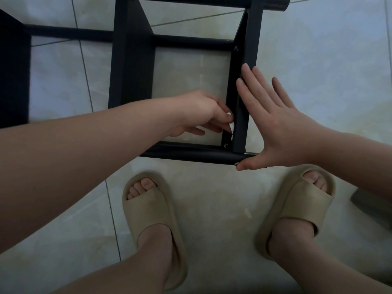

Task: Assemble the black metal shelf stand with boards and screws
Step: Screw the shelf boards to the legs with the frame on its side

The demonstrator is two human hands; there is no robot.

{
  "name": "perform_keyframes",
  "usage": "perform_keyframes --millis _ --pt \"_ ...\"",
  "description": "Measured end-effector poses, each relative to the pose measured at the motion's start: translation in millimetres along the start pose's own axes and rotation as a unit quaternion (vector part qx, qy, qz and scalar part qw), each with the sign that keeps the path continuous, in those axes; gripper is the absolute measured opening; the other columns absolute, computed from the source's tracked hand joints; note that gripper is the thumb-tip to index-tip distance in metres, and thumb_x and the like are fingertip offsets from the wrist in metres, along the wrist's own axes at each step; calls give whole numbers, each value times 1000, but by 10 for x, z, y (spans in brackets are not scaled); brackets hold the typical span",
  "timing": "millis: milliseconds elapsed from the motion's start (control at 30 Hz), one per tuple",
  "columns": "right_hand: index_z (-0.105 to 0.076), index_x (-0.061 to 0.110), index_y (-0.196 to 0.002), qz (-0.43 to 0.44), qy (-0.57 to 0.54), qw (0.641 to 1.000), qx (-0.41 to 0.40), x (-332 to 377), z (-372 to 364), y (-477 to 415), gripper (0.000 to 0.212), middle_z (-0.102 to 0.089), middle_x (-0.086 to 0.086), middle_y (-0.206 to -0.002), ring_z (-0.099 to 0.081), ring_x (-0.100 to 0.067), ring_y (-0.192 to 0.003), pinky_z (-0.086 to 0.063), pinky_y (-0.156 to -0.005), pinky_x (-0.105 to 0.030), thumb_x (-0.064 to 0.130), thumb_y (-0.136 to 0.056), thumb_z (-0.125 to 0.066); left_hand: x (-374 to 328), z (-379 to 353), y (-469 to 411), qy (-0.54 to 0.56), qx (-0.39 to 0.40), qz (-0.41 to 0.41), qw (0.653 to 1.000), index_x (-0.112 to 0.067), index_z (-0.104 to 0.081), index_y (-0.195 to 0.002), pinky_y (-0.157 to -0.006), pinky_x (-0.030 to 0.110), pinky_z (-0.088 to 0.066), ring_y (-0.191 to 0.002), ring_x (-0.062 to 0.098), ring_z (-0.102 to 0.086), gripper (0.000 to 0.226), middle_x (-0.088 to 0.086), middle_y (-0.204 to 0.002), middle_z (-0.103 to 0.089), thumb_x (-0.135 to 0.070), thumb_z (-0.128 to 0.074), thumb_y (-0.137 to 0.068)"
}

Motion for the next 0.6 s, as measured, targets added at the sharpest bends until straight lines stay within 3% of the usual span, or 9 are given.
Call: perform_keyframes --millis 333,600 --pt "8 3 -159 0 1 1000 -1 -2 8 0 143 21 -12 -167 20 -26 -154 3 -125 -53 94 -64 -49 62 -23 -11 90 -11 20 996 -26 -67 -108 -95 39 -47 -99 11 -71 14 -7 -93 -78 -31 -65 -95" --pt "8 4 -159 0 -5 1000 0 1 -1 -1 143 21 -11 -167 20 -25 -154 2 -125 -53 93 -64 -49 51 -15 -9 63 -7 5 998 -25 -68 -104 -92 37 -47 -97 8 -71 10 -7 -94 -78 -29 -65 -95"
Point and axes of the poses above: each hand's wrist, its own y-axis away from the middle knuckle, its own z-axis out of the back of the hand, x = y × z, the point moved 7 cm from there along -y, towards the middle knuckle
